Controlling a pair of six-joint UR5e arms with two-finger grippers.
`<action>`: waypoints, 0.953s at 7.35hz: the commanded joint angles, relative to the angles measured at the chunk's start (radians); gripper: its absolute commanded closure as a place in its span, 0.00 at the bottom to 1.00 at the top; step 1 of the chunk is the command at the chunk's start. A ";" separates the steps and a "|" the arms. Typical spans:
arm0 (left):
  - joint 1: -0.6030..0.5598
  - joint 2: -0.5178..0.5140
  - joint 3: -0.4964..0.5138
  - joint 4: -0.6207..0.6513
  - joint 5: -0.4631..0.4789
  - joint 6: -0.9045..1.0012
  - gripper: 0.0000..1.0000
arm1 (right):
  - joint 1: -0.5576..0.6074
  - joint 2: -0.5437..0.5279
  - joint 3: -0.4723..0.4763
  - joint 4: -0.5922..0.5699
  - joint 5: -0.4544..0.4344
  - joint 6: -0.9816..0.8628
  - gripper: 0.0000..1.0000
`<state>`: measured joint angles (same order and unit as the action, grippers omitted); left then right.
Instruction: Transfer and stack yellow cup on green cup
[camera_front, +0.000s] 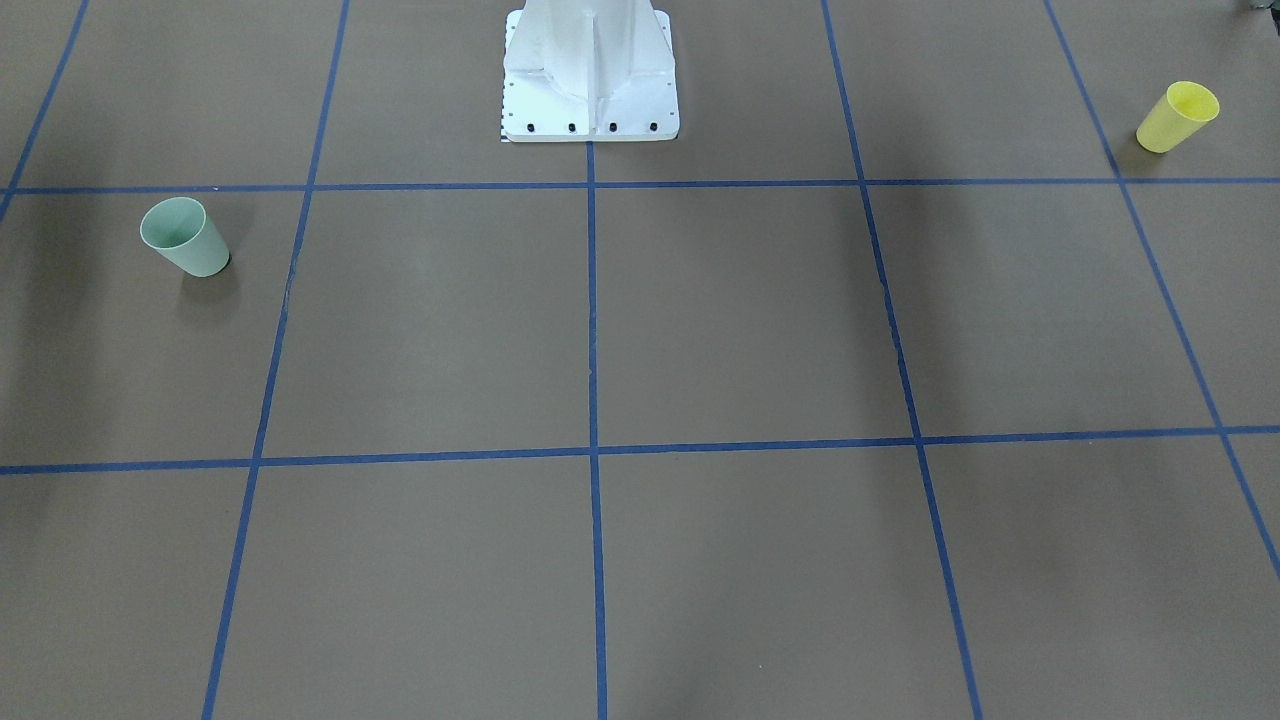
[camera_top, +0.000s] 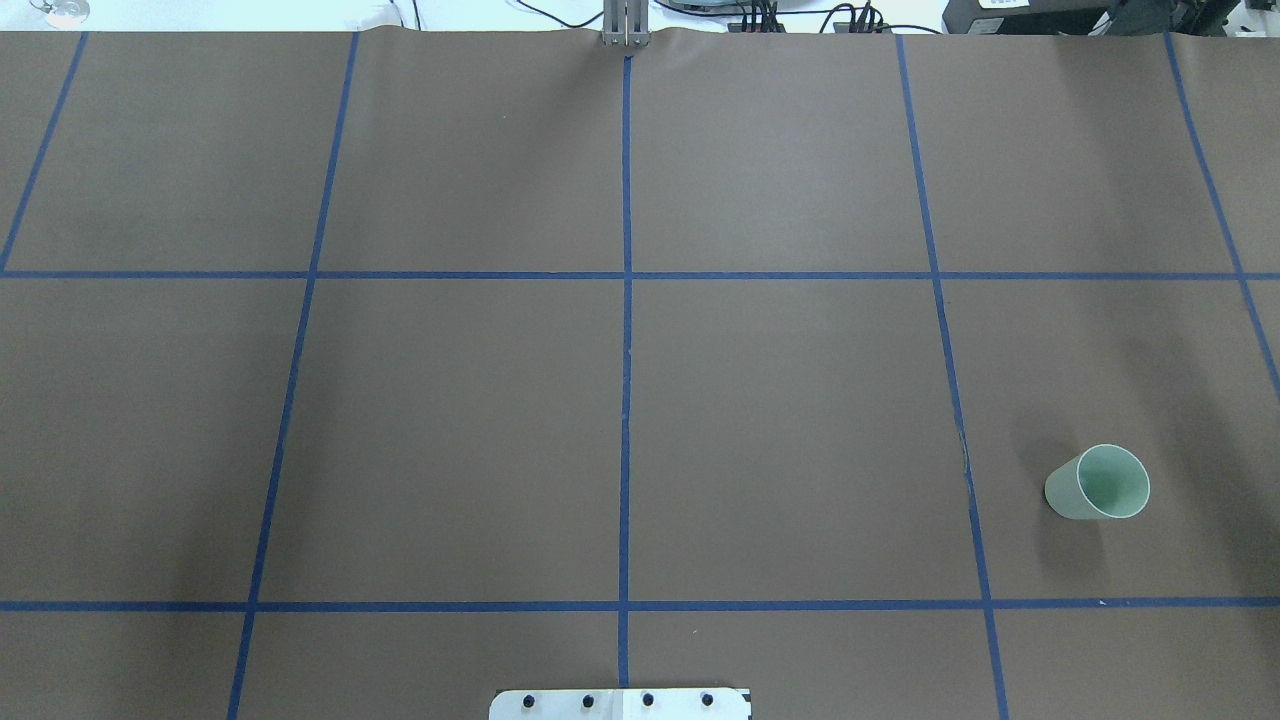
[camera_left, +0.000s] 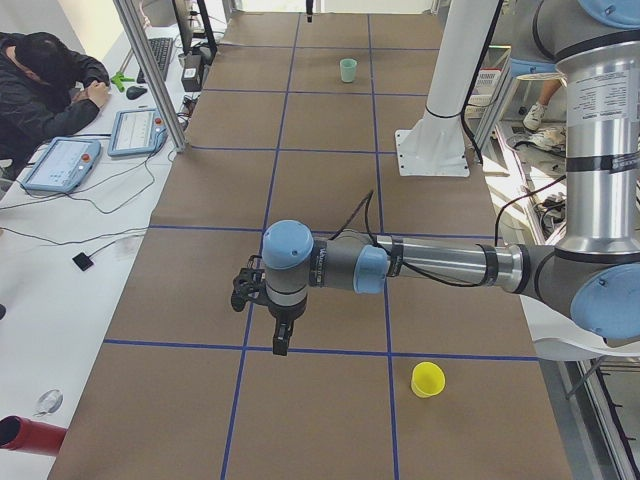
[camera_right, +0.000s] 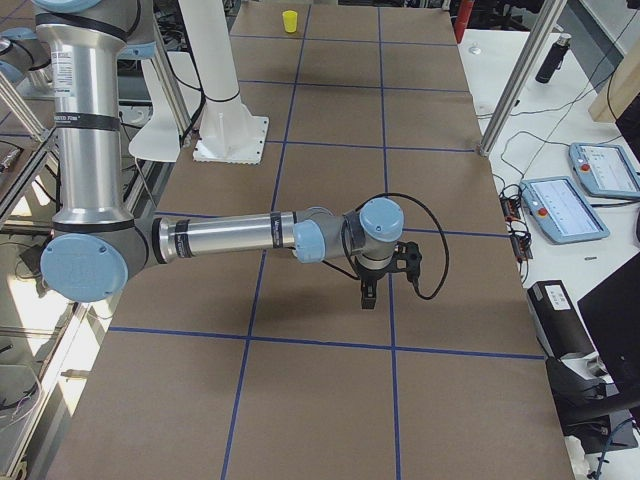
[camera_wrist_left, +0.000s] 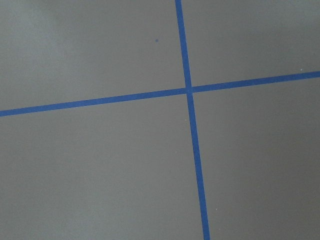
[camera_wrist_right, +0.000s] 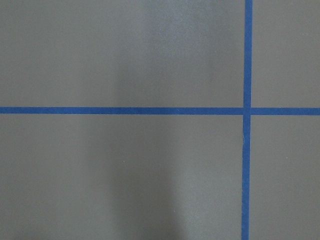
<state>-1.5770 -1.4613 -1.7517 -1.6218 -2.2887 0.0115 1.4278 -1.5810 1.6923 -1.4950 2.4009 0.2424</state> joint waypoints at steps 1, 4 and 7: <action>0.000 -0.001 0.001 -0.004 0.000 -0.013 0.00 | 0.005 -0.002 0.007 0.004 -0.002 0.000 0.00; 0.005 0.028 -0.098 0.019 0.122 -0.065 0.00 | 0.003 0.013 0.012 -0.002 -0.011 0.002 0.00; 0.012 0.227 -0.345 0.037 0.149 -0.168 0.00 | -0.003 0.022 0.024 -0.010 -0.008 0.002 0.00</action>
<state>-1.5675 -1.3230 -1.9926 -1.5891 -2.1561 -0.1069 1.4267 -1.5635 1.7130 -1.5005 2.3921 0.2439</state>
